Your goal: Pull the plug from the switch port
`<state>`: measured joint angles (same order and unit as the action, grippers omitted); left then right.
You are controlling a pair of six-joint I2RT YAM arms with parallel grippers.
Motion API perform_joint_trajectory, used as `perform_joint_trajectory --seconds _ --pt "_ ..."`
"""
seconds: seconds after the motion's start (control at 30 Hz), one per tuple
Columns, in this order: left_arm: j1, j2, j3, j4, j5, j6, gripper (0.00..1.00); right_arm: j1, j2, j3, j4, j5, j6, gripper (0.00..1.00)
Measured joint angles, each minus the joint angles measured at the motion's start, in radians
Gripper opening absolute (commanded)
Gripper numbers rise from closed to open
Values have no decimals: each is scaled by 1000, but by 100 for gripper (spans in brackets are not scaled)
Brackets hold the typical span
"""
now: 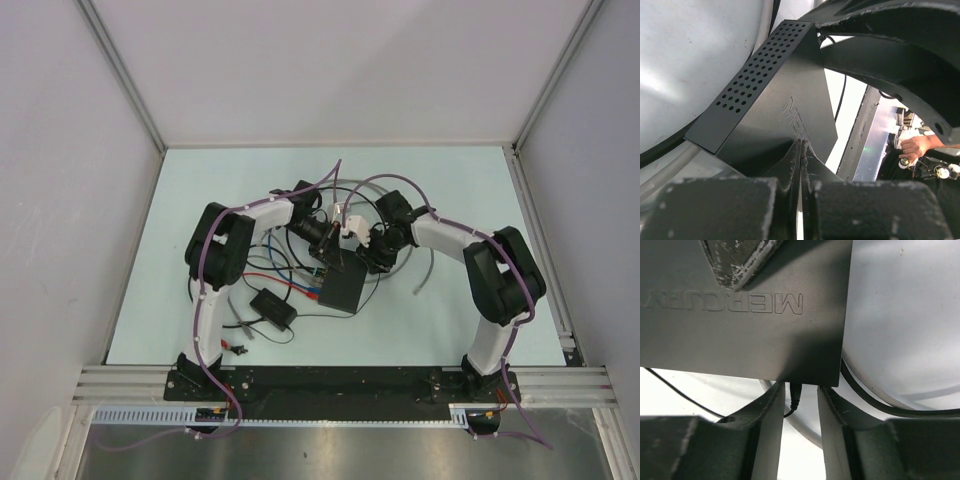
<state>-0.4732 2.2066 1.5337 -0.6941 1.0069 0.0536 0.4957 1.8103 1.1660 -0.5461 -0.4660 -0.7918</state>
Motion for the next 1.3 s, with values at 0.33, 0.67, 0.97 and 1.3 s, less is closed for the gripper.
perform_joint_trajectory --seconds 0.33,0.67,0.97,1.3 --pt "0 1 0 -1 0 0 0 7 4 -12 15 15 13 8" --pt "0 13 20 -26 -1 0 0 3 4 -14 15 -5 5 0" --pt "0 14 21 -27 -1 0 0 2 -26 -70 84 8 53 0" --pt "0 19 29 -35 -1 0 0 23 -65 -123 153 66 59 0"
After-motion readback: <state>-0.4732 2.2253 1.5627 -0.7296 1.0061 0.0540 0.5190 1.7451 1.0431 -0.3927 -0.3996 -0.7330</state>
